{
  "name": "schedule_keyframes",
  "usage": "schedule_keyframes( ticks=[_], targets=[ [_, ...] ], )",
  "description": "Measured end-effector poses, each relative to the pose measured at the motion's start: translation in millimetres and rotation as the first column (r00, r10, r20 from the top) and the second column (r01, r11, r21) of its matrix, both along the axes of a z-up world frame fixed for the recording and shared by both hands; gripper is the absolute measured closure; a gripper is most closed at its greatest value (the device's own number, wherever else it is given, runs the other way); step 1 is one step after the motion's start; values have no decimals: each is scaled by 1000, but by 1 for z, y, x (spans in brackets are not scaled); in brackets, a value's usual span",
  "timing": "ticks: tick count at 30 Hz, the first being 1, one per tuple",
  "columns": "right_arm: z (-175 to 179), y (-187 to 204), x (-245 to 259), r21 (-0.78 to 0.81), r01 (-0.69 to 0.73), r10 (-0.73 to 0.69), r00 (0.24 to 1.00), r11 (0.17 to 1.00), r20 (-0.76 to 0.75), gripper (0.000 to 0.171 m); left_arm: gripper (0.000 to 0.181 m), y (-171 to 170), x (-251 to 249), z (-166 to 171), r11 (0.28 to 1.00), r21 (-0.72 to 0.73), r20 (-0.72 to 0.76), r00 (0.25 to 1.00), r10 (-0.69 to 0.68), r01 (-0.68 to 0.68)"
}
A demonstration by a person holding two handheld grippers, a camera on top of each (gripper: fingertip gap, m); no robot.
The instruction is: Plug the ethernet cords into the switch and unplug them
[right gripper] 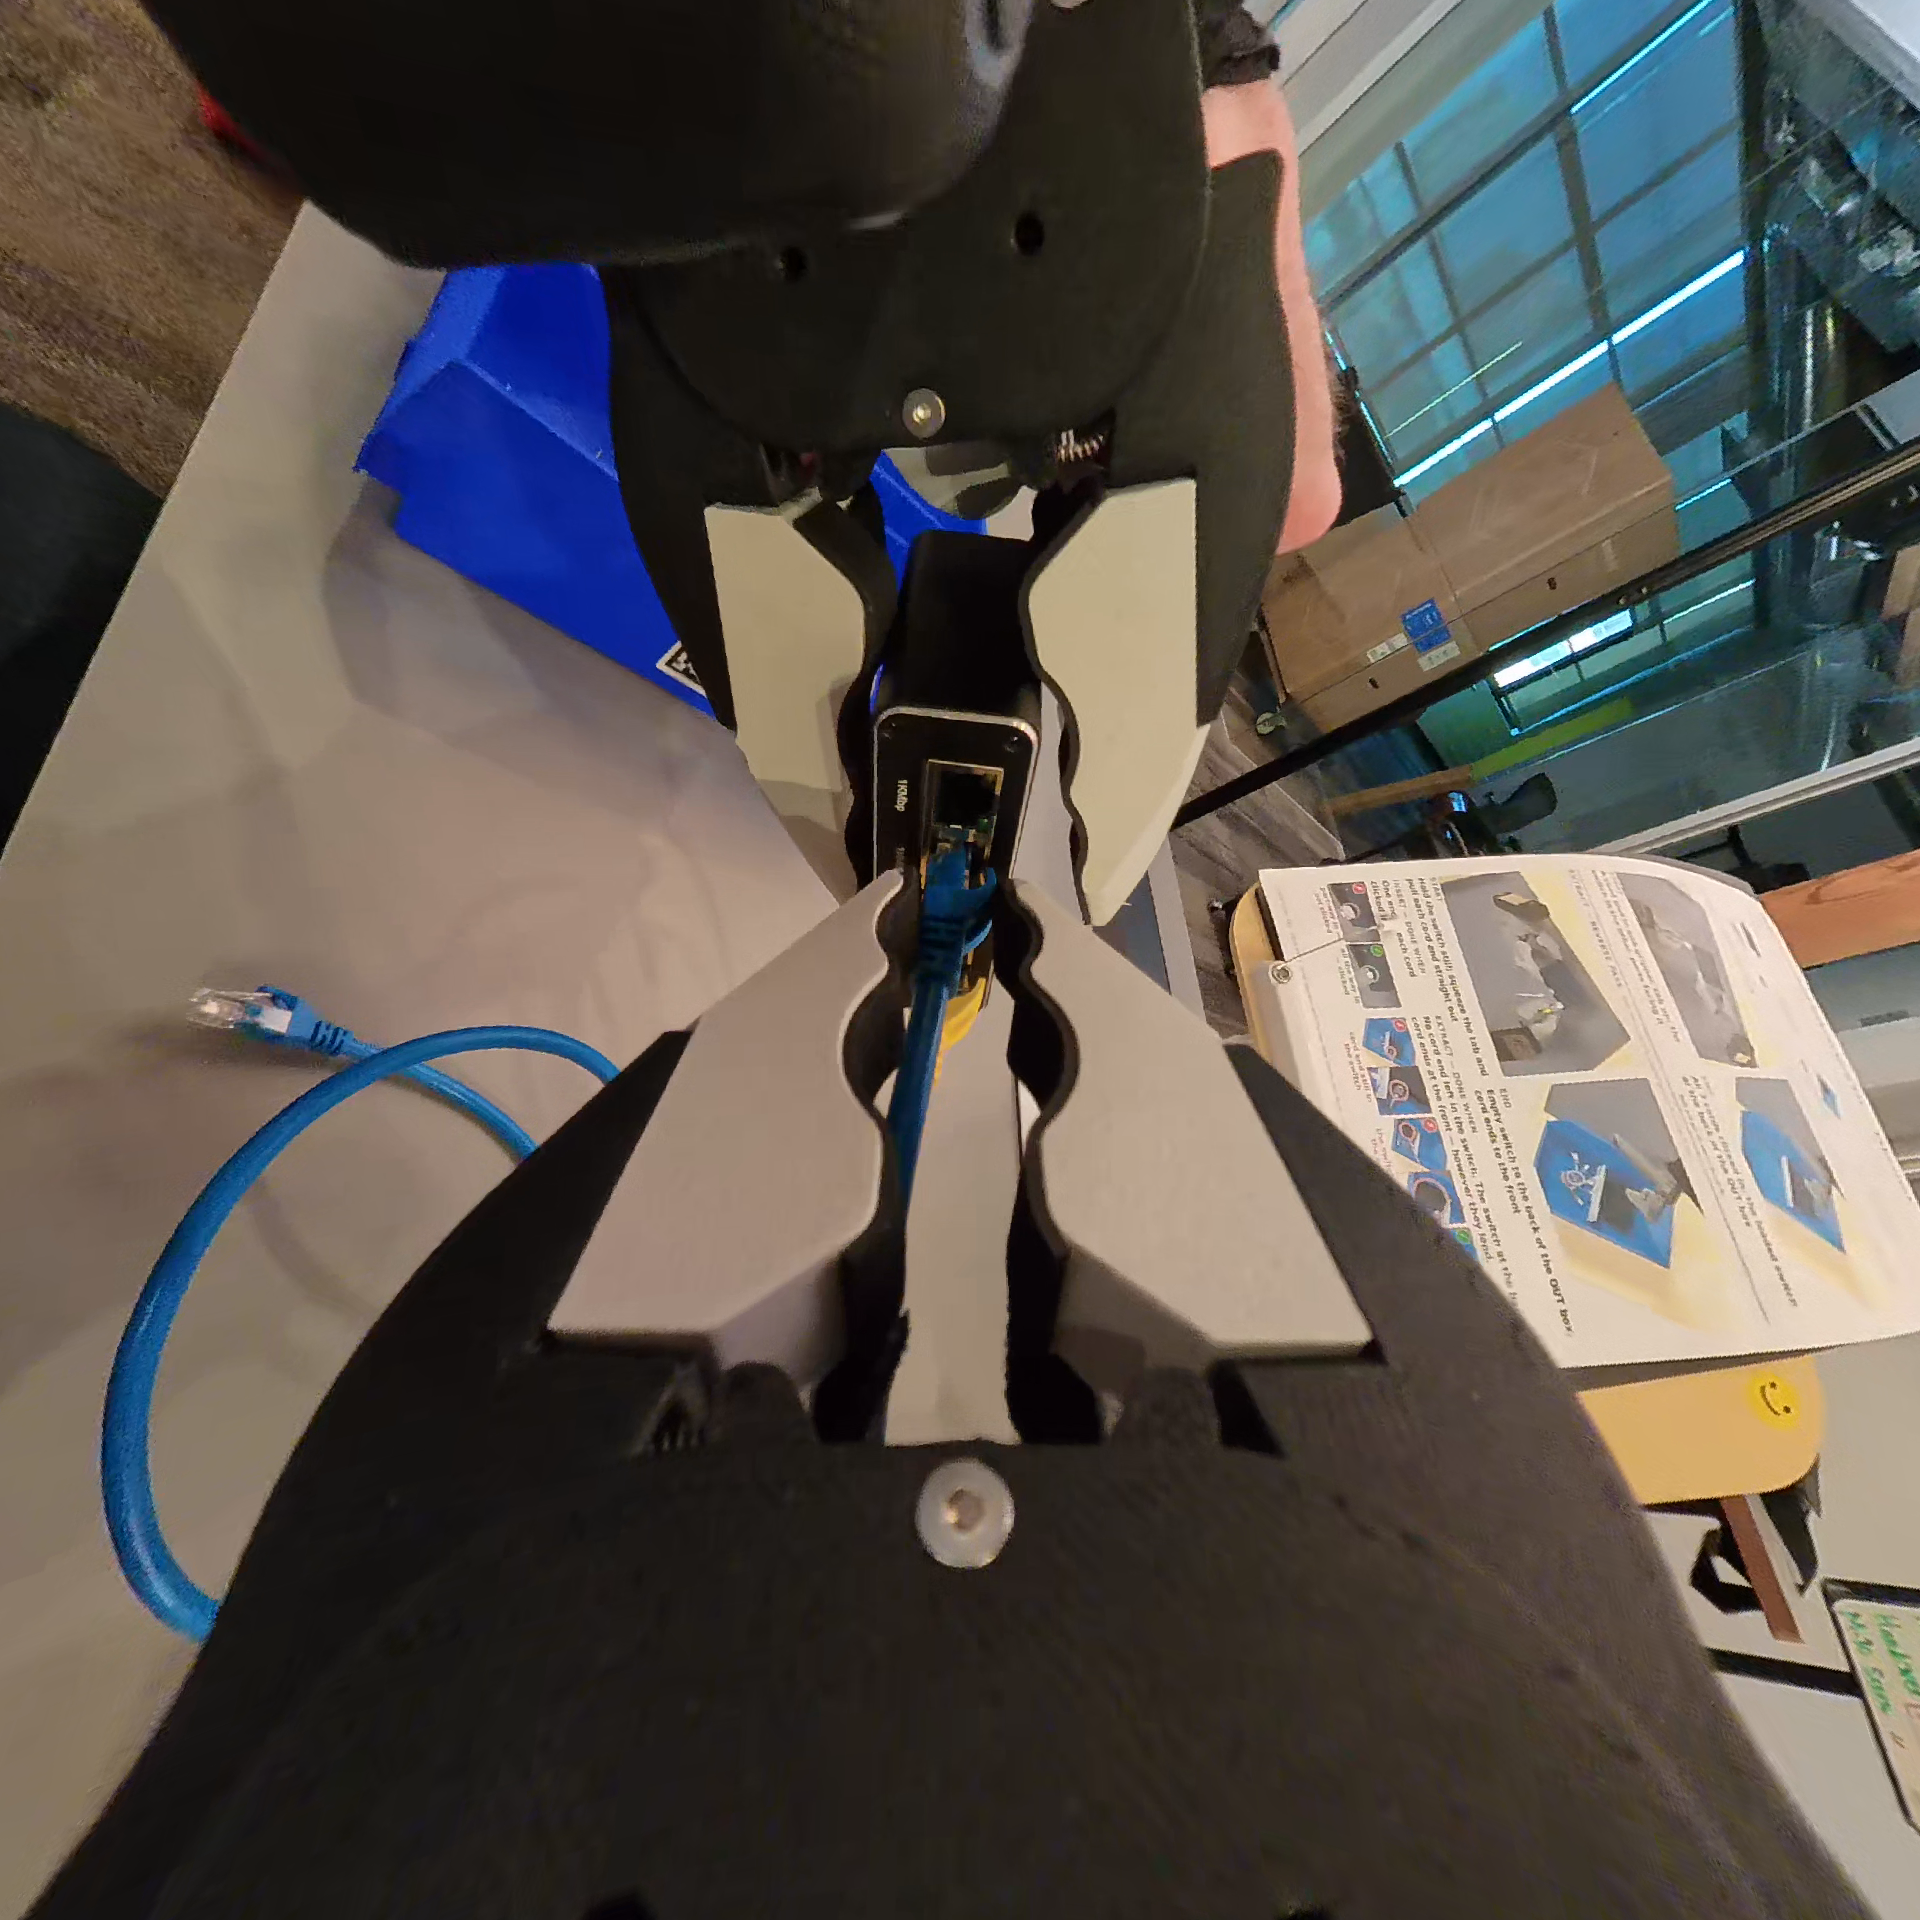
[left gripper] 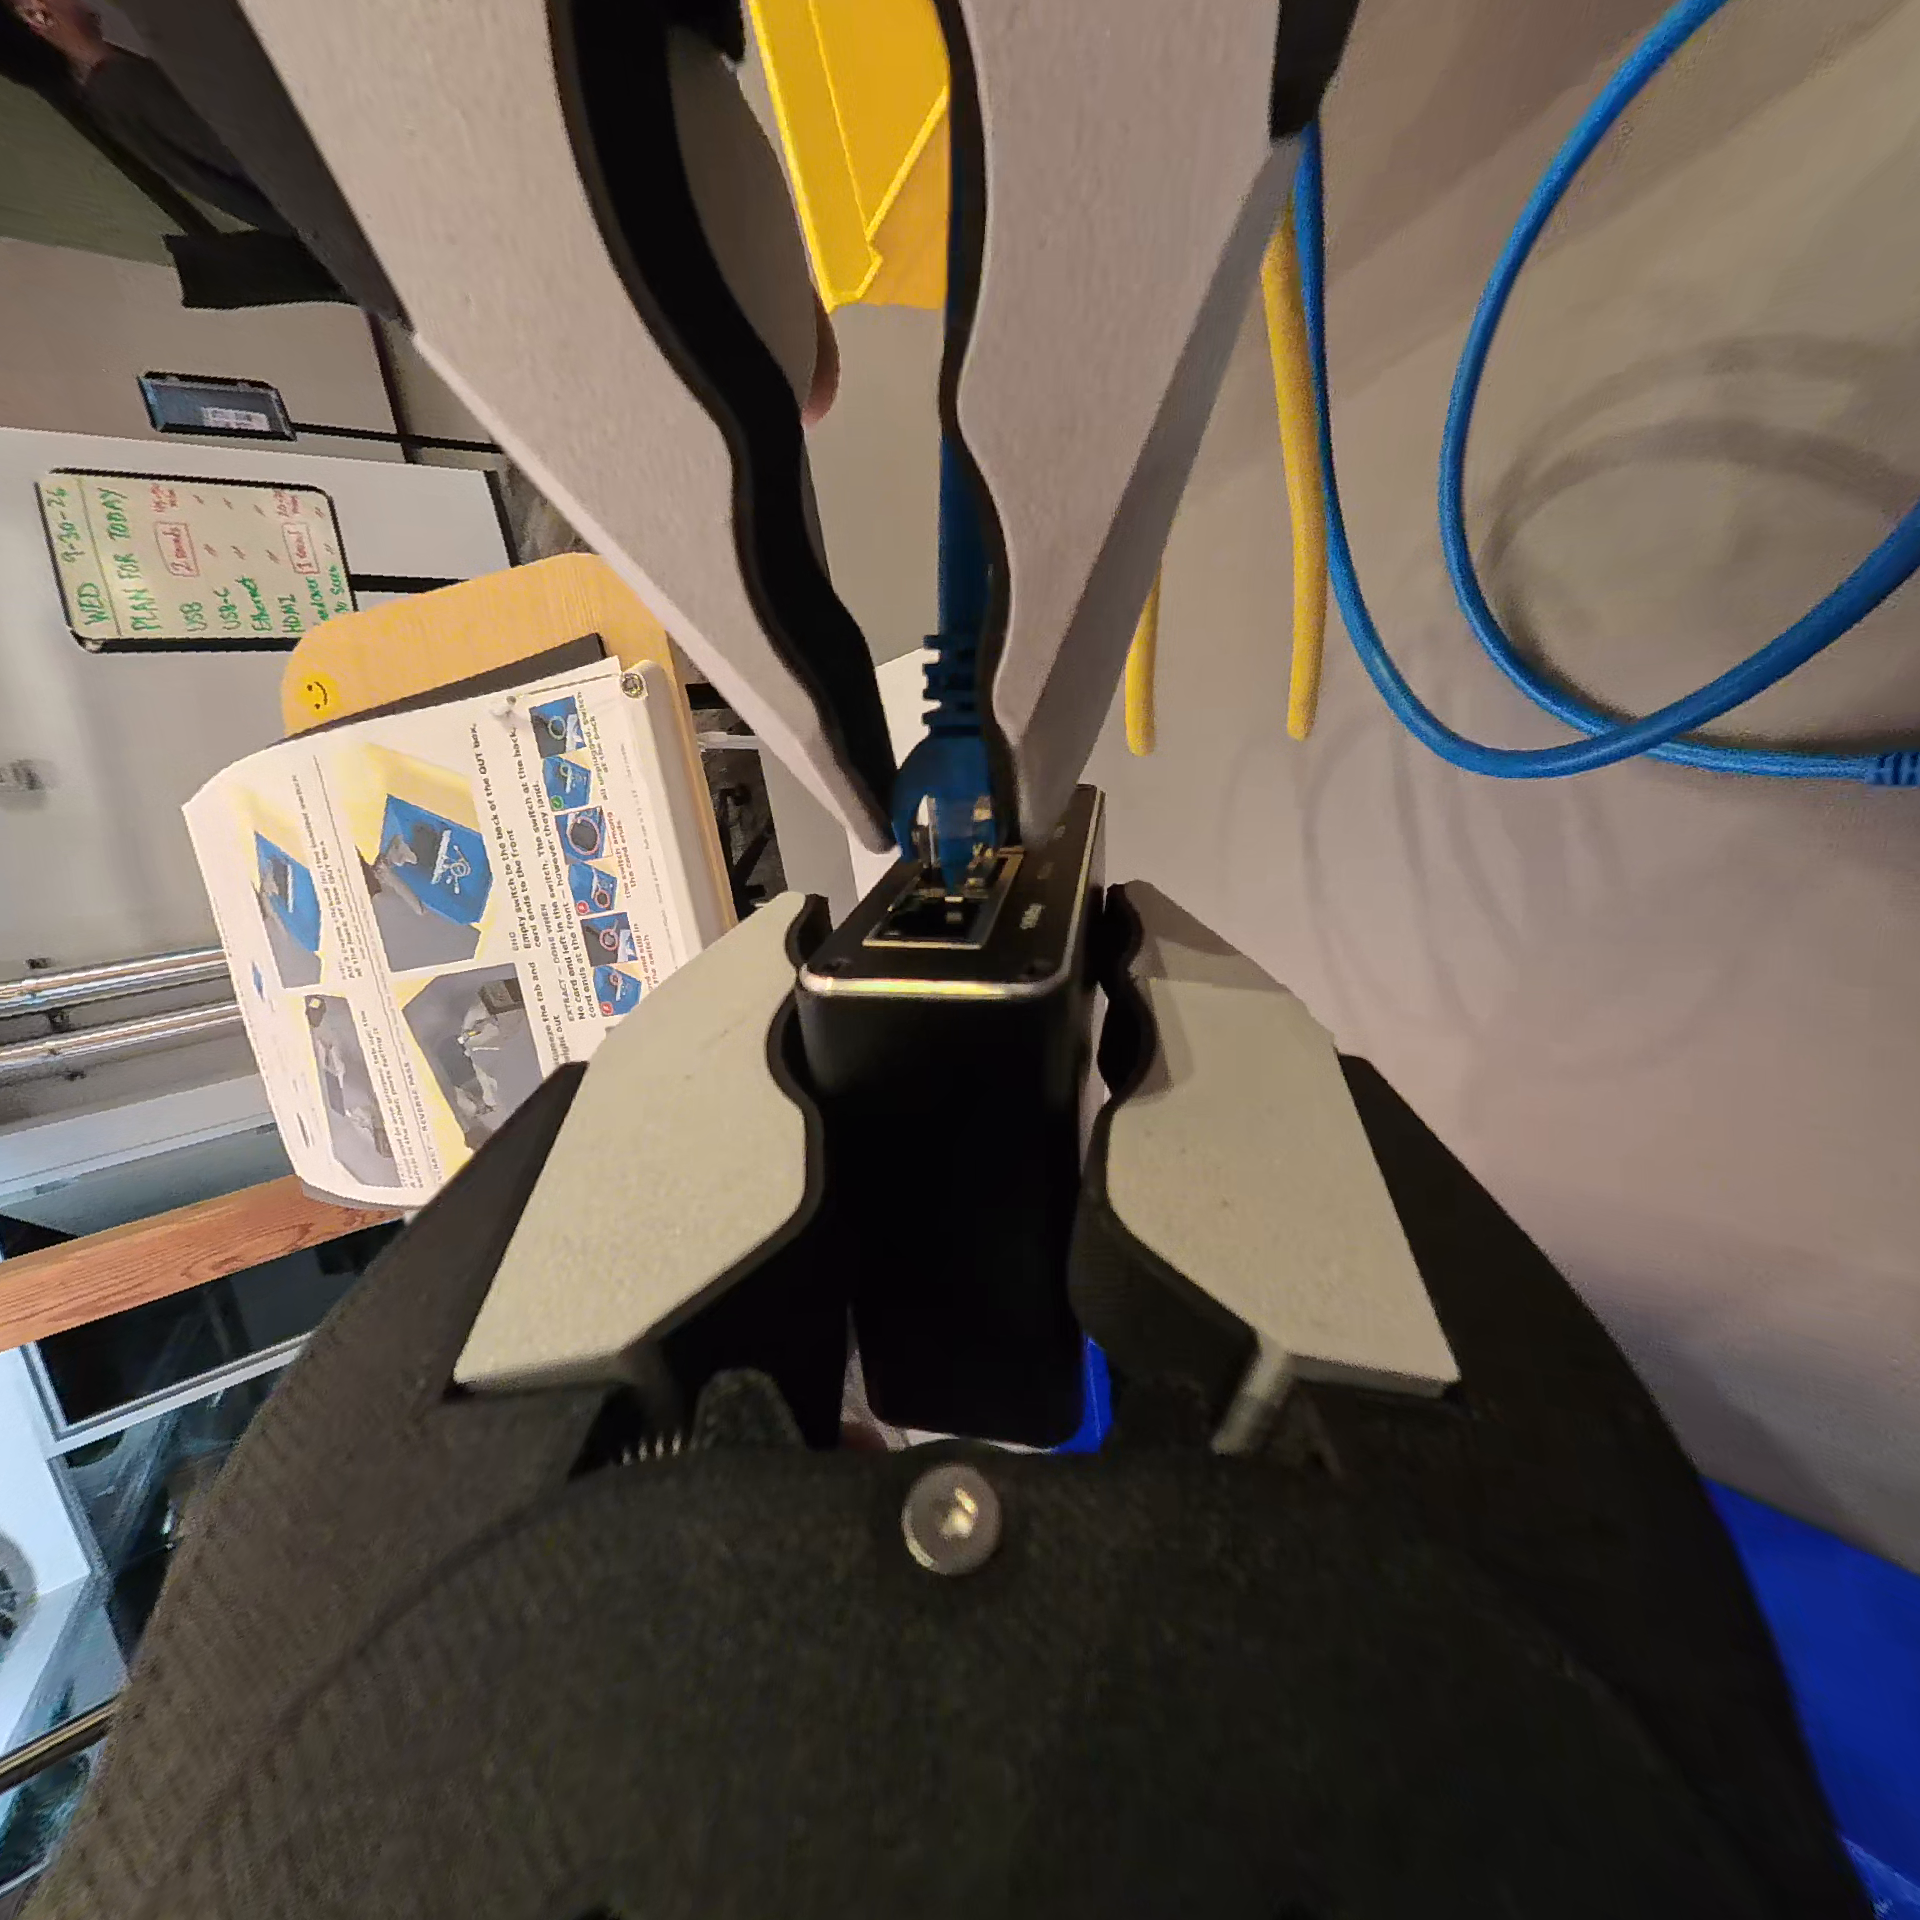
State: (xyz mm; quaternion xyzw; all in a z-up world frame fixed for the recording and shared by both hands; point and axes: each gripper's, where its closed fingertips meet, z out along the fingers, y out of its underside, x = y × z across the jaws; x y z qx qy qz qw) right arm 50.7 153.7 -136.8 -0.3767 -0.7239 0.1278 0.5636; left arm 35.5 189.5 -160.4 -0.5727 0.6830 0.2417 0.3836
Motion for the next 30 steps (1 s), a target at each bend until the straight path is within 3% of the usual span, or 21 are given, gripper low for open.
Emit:
schedule_keyframes(
  ticks=[4,11,16,24,30],
  targets=[
    [-4,-2,3,59,11,-15,997,998,70,162,132,-1,3,-2,1000,10,-6,1000,-8,8],
    [-24,-7,5,27,-27,21,979,999,201,162,132,-5,7,-20,999,-19,-47,998,-42,41],
    [-16,-4,5,-43,-40,45,988,998,146,163,132,-1,9,-16,998,-48,15,1000,-26,26],
    [-15,12,7,116,98,-118,977,988,177,163,132,12,11,-18,991,-131,168,984,62,-40],
    [-10,10,9,42,89,-93,989,995,117,163,132,9,15,-18,985,-166,274,957,100,-56]
  ],
)
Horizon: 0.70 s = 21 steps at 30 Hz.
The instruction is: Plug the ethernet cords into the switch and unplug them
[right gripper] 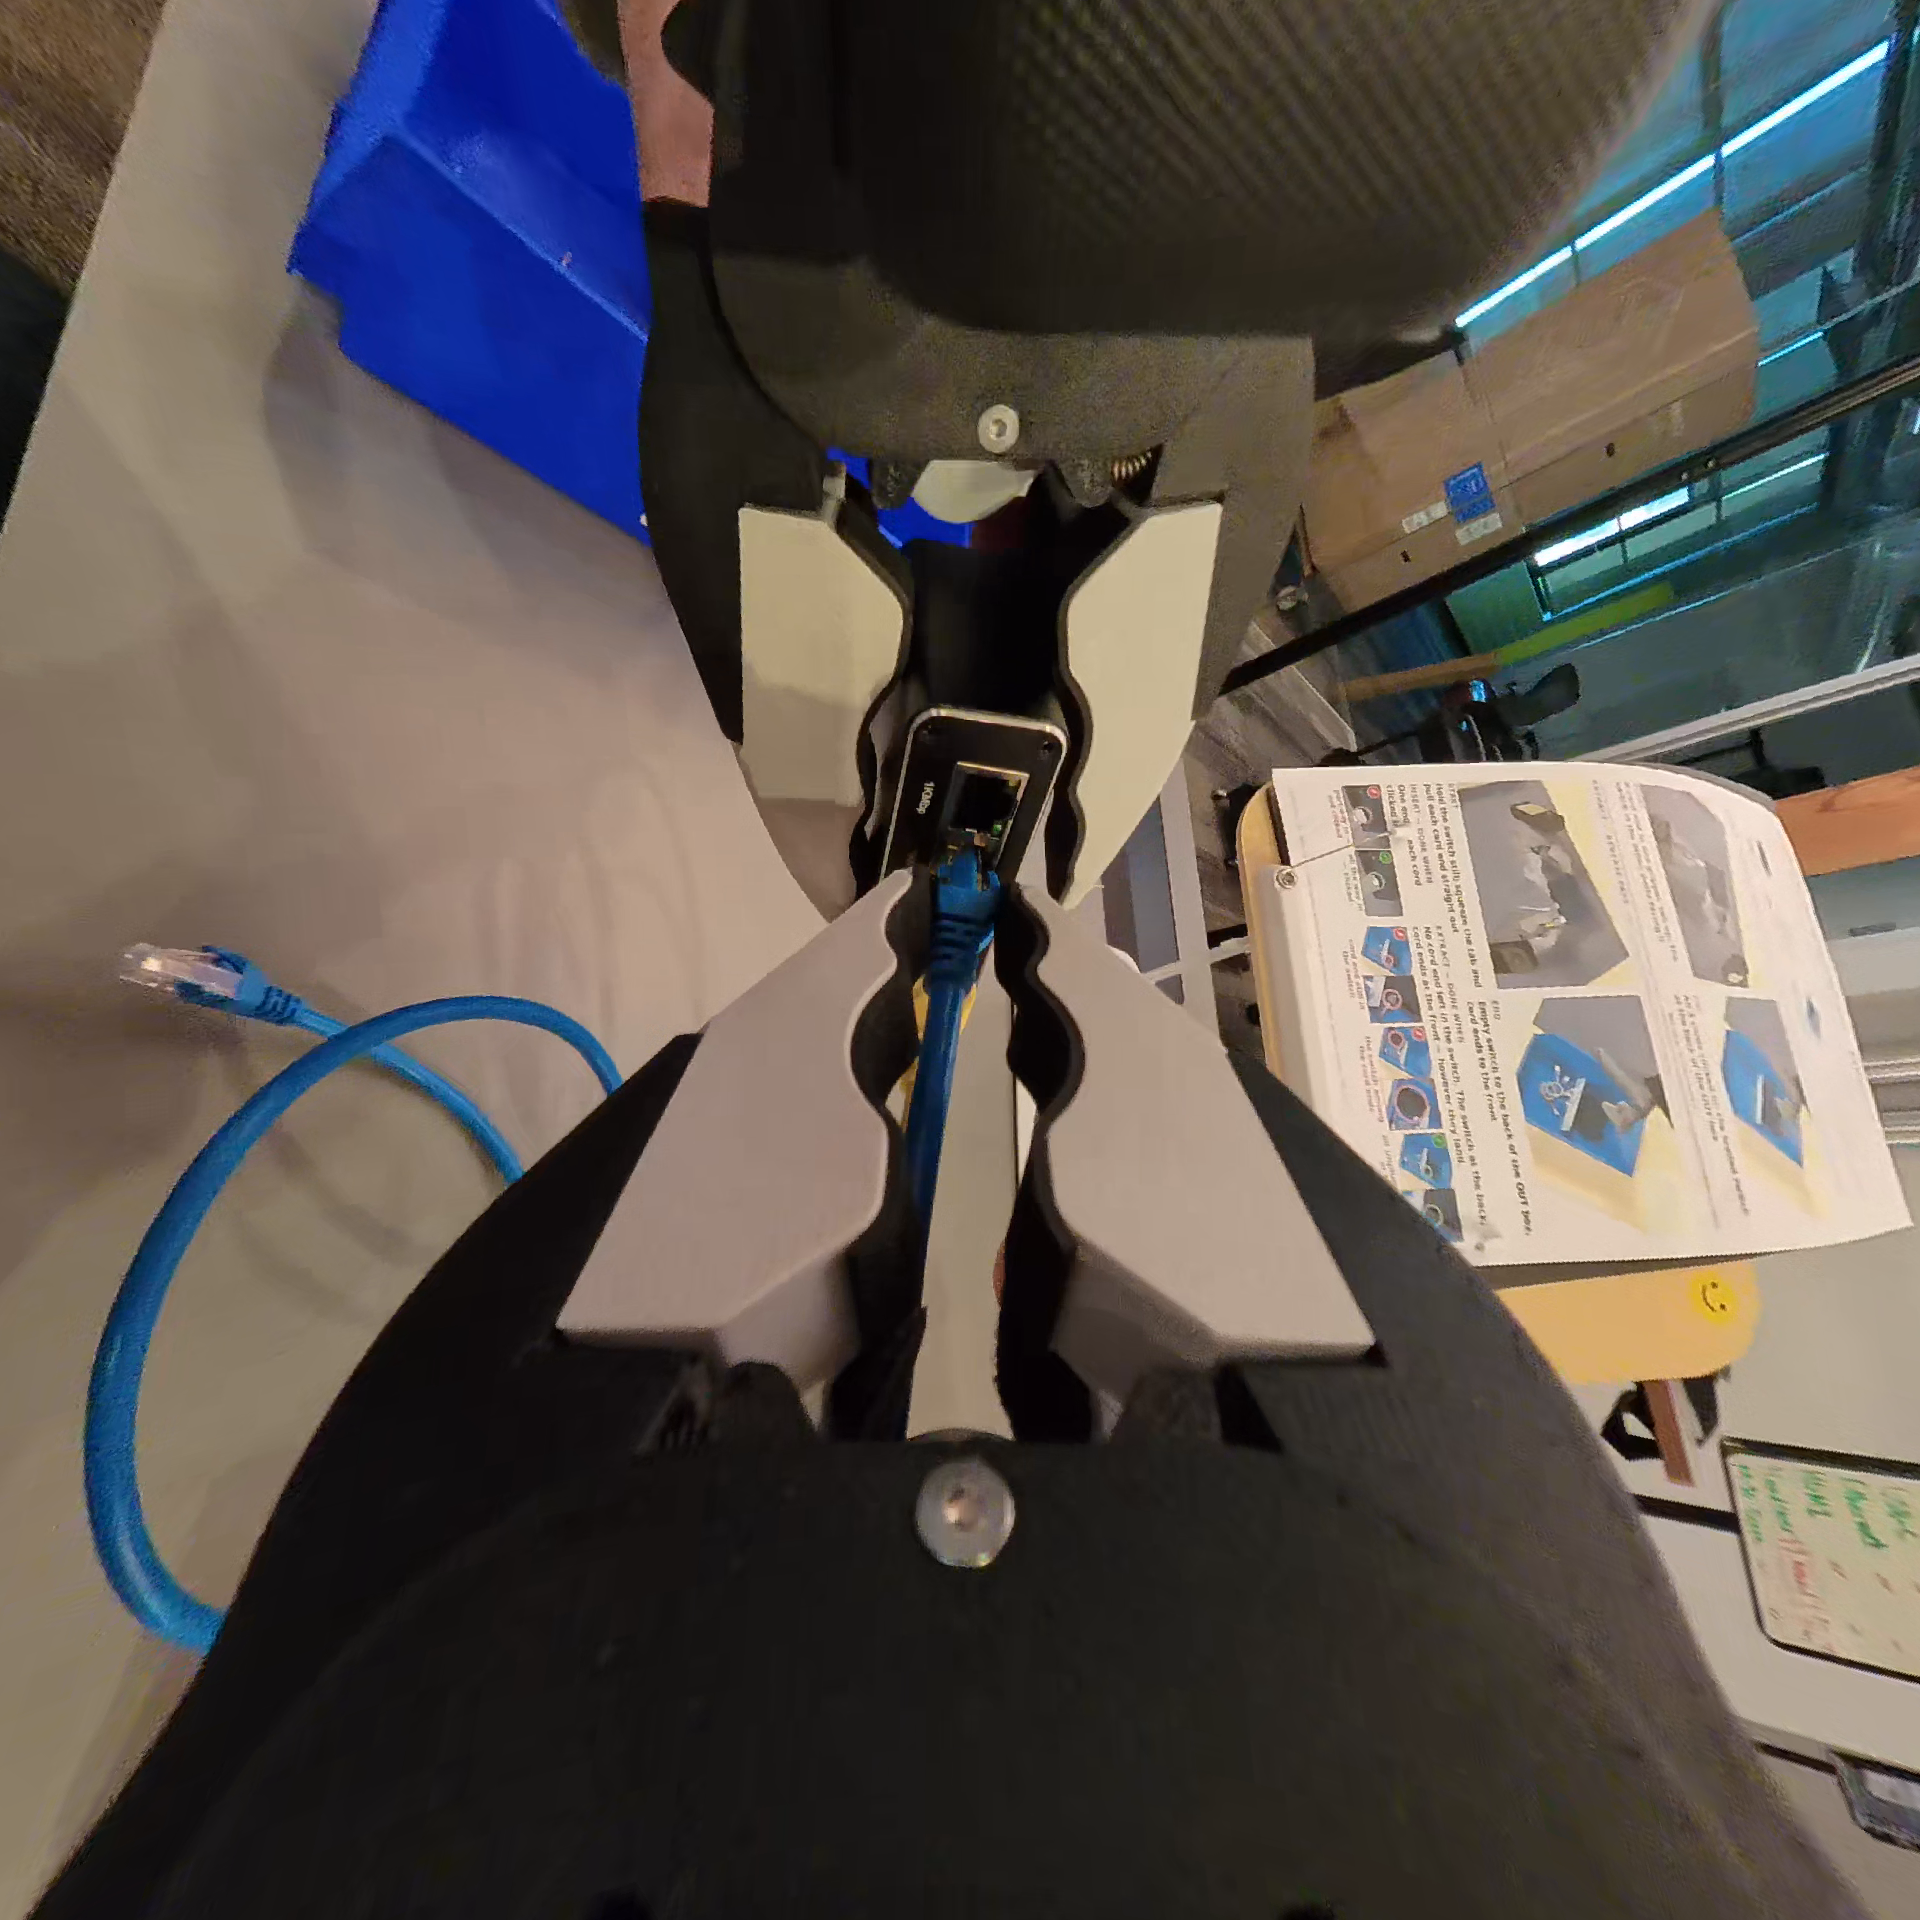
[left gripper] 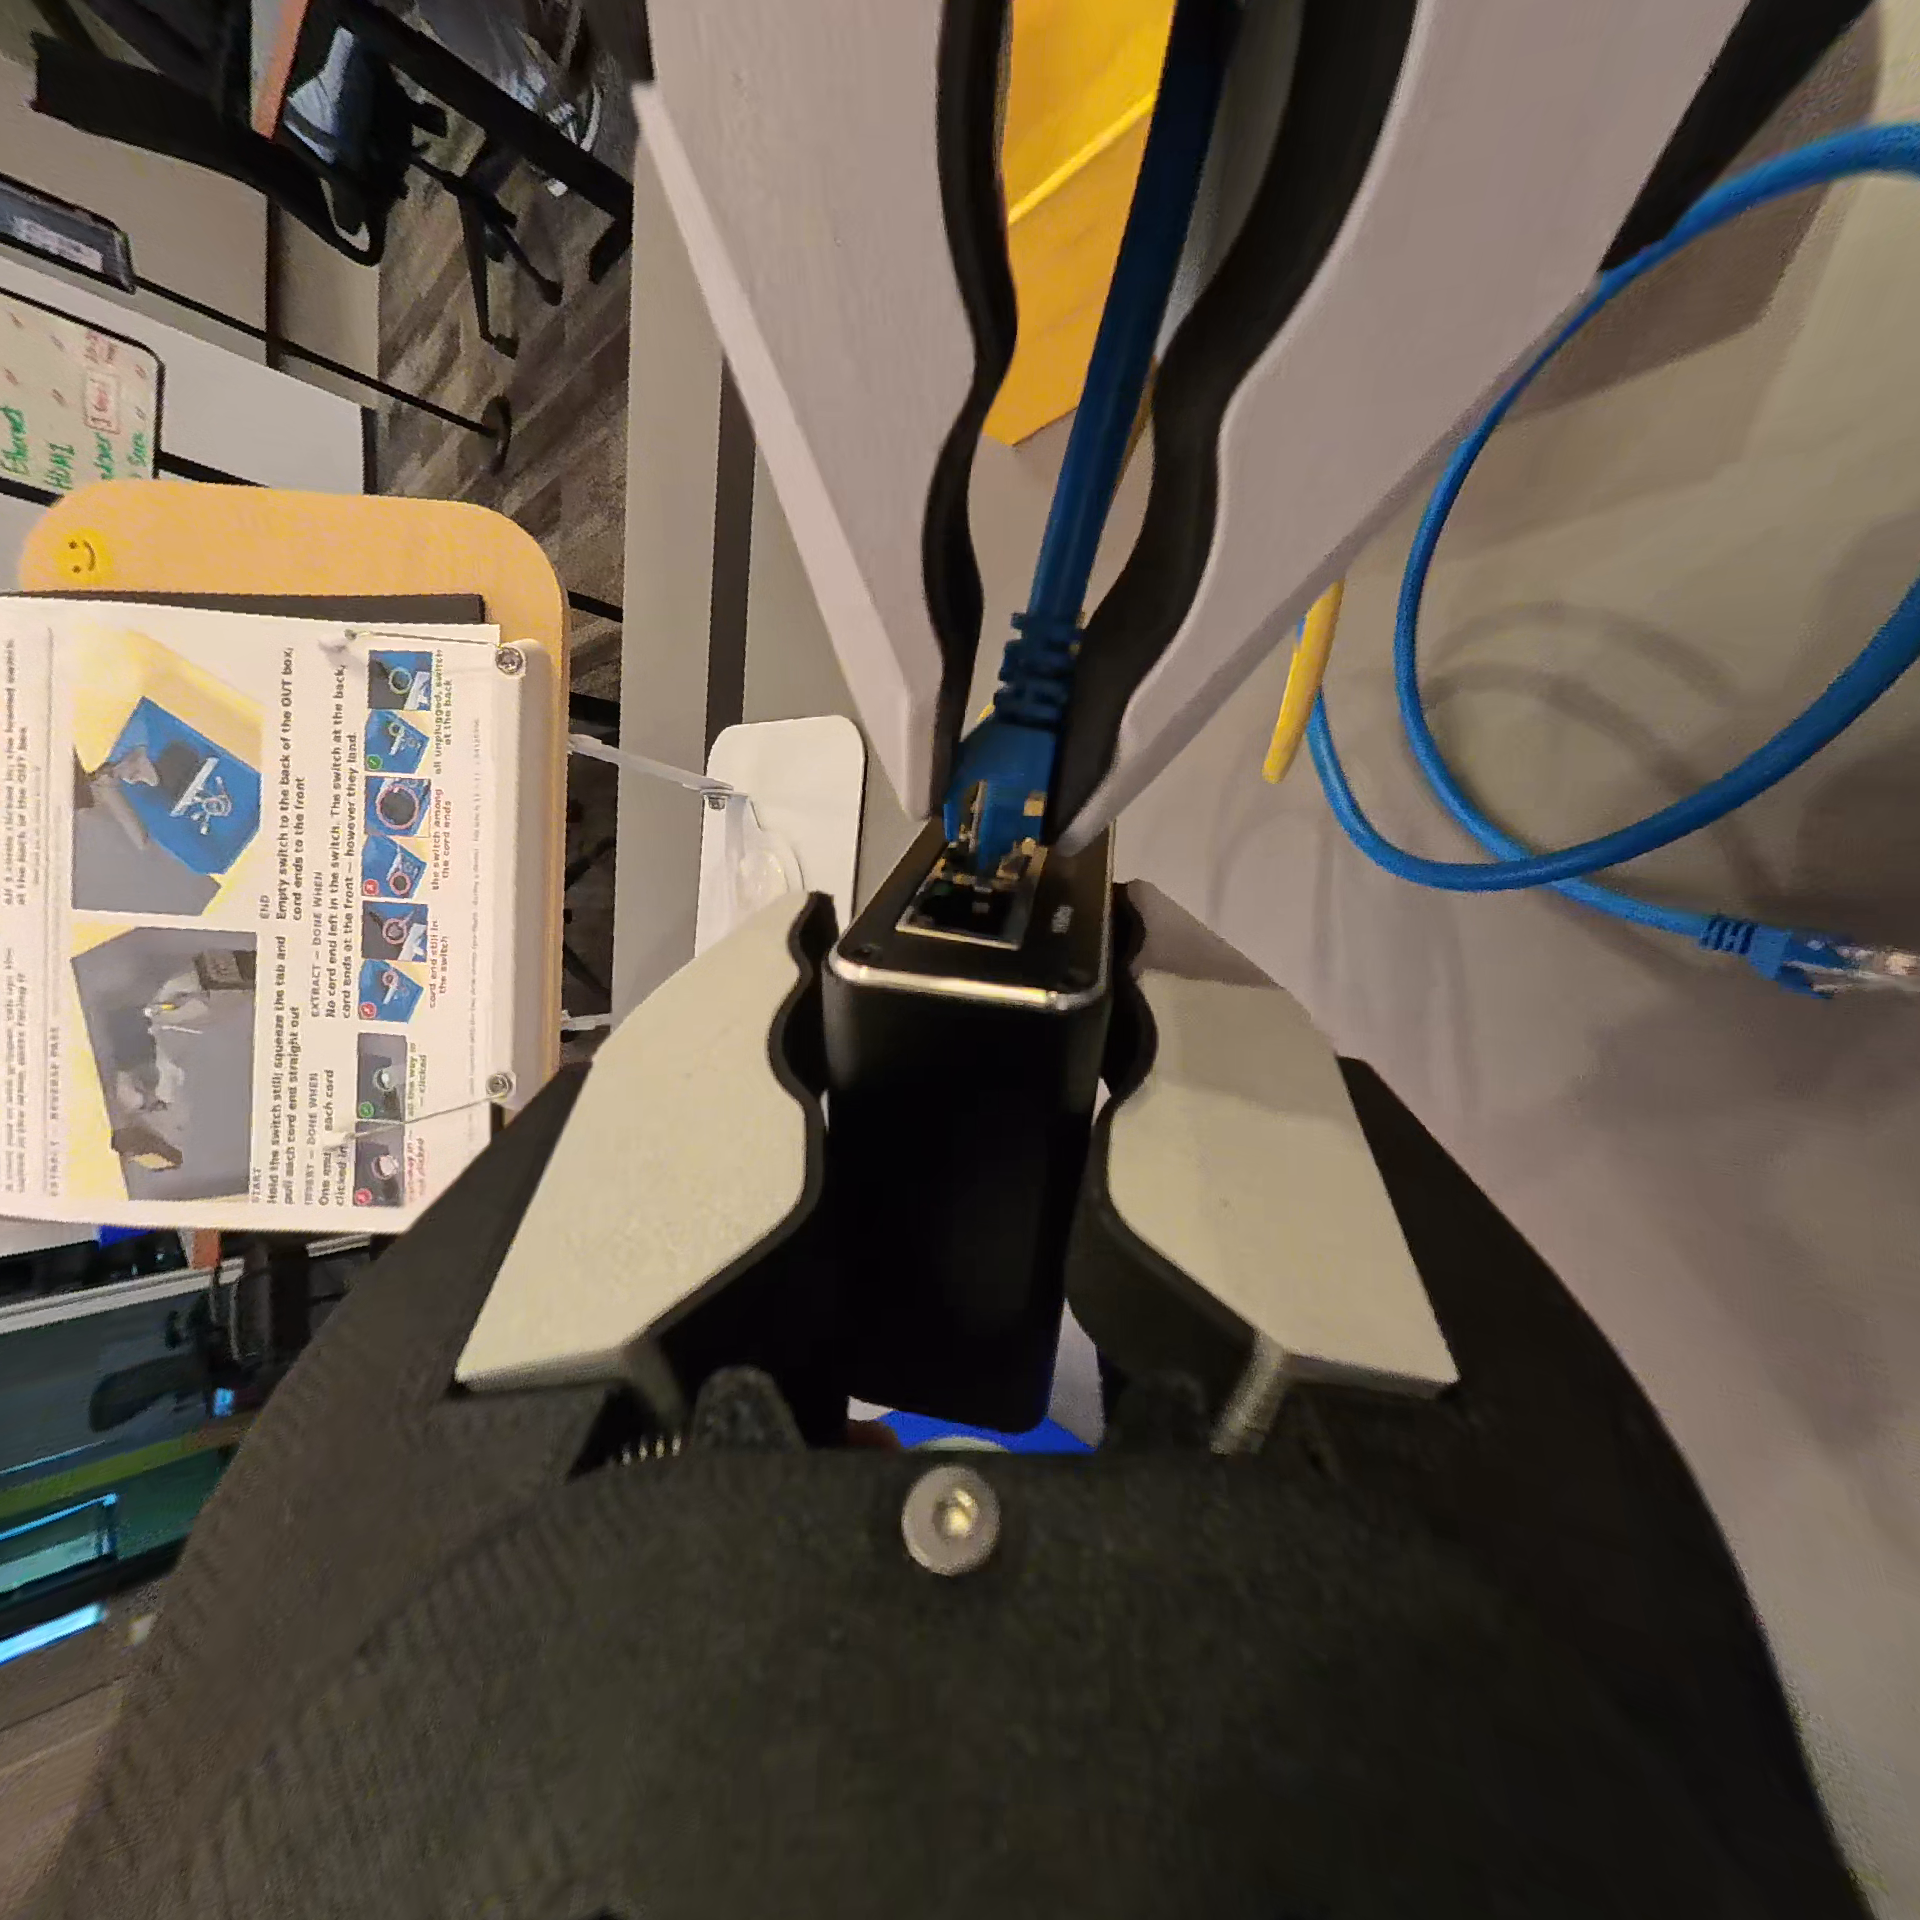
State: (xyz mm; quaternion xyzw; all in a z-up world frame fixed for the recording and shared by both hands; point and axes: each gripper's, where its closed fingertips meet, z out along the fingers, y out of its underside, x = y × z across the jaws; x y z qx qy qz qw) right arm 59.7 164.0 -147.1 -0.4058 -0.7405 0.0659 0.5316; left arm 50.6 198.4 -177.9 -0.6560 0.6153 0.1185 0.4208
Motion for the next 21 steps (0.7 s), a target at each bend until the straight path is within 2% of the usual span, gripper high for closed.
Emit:
schedule_keyframes(
  ticks=[5,7,9,11,15,21],
  targets=[
    [6,-7,1,-85,-56,51,997,995,-57,164,132,-5,2,6,1000,17,26,1000,-4,3],
    [6,-10,4,-144,-98,90,994,985,-59,163,132,-6,-2,4,998,59,-28,999,-17,19],
    [19,-41,8,-267,-283,250,956,921,-152,163,133,11,-26,8,990,137,-91,994,57,-44],
    [8,-27,7,-179,-178,171,984,968,-55,162,133,14,-37,14,993,110,-60,997,53,-46],
    [29,-20,8,-197,-178,150,977,964,-150,162,132,11,-31,30,988,154,-51,998,40,-31],
    [70,28,39,-147,15,-49,972,989,-229,163,132,15,-45,21,983,160,-41,995,93,-85]
  ],
)
